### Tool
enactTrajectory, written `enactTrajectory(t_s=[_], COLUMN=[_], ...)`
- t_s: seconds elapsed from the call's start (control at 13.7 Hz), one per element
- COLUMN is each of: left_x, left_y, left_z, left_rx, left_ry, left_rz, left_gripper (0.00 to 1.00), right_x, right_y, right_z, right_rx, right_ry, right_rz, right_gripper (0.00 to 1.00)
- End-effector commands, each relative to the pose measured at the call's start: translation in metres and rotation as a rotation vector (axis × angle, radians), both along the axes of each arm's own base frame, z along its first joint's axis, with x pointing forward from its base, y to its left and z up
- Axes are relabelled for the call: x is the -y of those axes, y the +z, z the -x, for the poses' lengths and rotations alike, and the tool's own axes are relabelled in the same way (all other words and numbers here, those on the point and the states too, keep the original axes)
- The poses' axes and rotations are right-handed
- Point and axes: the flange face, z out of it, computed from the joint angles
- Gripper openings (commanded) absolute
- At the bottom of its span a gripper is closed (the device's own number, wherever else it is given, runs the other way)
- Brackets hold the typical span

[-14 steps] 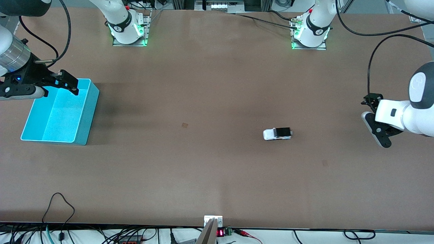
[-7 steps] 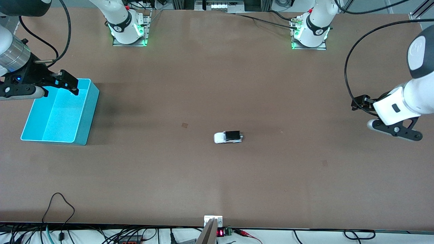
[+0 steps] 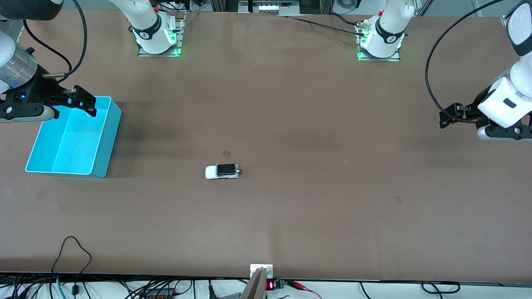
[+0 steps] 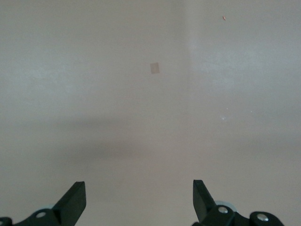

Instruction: Wind and store white jeep toy

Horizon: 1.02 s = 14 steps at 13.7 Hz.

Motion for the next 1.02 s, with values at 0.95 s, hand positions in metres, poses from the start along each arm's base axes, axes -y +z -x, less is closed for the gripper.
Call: enactTrajectory(t_s=[0.95], left_x=[-0.004], left_y=[0.000], left_z=[0.014], left_rx=[-0.026], left_ry=[-0.144], left_rz=[0.012], left_gripper=[1.00], right_x=[0.015], right_y=[-0.028], right_z=[-0.012], right_rx=[-0.055], right_ry=[0.045], right_rz=[0.018], right_gripper=[1.00])
